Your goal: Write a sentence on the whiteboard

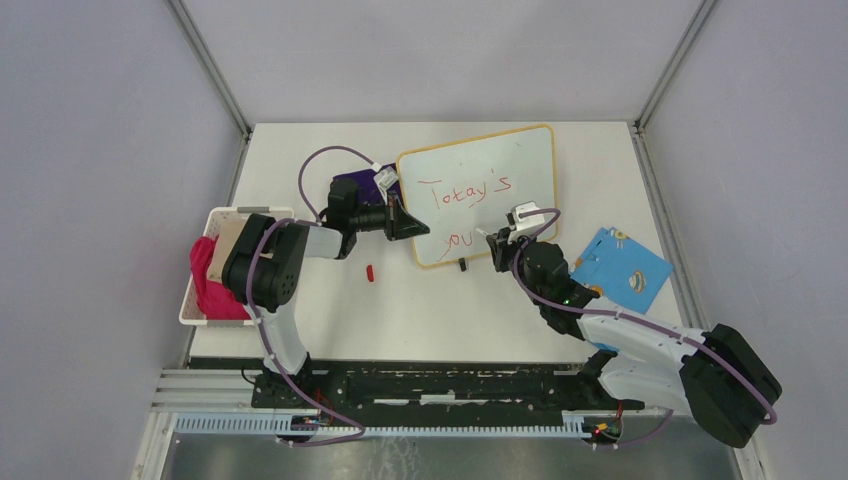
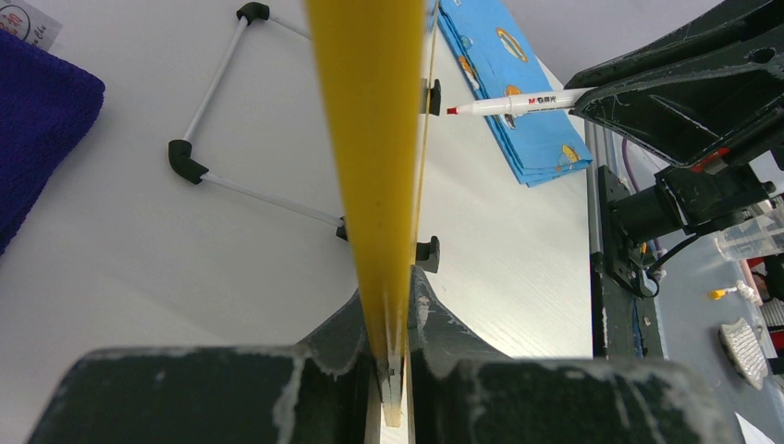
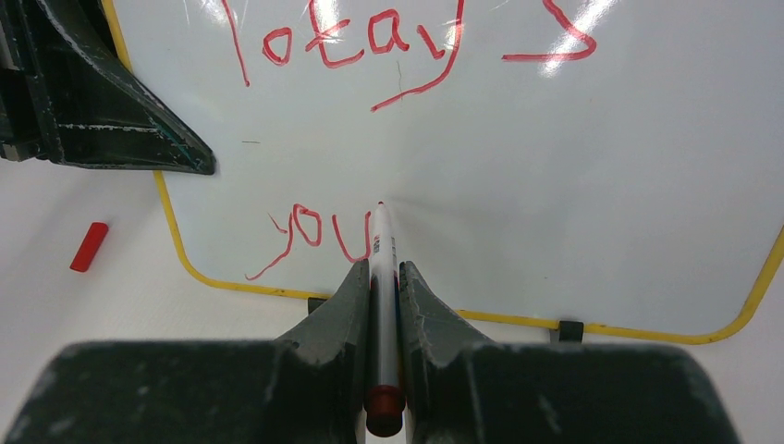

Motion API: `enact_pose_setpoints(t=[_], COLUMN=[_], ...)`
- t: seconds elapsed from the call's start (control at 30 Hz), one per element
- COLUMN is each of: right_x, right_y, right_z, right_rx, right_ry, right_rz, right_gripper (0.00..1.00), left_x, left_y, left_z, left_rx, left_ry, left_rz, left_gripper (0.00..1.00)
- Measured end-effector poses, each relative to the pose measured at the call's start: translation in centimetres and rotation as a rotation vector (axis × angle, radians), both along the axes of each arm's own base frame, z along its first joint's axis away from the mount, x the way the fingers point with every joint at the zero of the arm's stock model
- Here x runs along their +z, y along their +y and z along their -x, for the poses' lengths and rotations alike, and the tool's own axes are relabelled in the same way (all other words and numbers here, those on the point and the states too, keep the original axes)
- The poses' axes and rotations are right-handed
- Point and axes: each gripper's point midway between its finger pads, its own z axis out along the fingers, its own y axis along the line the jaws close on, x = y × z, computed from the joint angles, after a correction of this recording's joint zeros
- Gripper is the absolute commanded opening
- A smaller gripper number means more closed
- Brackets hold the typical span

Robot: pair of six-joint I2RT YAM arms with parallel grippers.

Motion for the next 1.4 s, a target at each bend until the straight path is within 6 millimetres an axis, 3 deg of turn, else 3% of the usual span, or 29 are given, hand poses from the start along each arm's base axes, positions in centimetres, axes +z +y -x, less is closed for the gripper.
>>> enact_pose_setpoints(t=[0.43,0.7,1.07,1.4], right_x=[-1.8,-1.9,-3.9,-3.9], right_y=[0.1,0.1,-1.0,-1.0], right_z=[-0.2,-0.3,0.9,0.9], right_rx=[0.002,-0.004,-0.008,-0.010], right_ry=[0.040,0.040,0.068,0.071], right_rz=[0.032,0.029,0.036,0.029], right_gripper=[0.00,0.00,0.00,0.00], left_x=[0.0,0.0,0.0,0.0], left_y=[0.0,0.0,0.0,0.0], left_z=[0.0,0.0,0.0,0.0], left_rx=[0.000,0.001,0.001,0.000], left_ry=[0.000,0.001,0.001,0.001], left_rz=[0.000,-0.001,-0.001,-0.002], left_gripper=[0.02,0.02,0.02,0.02])
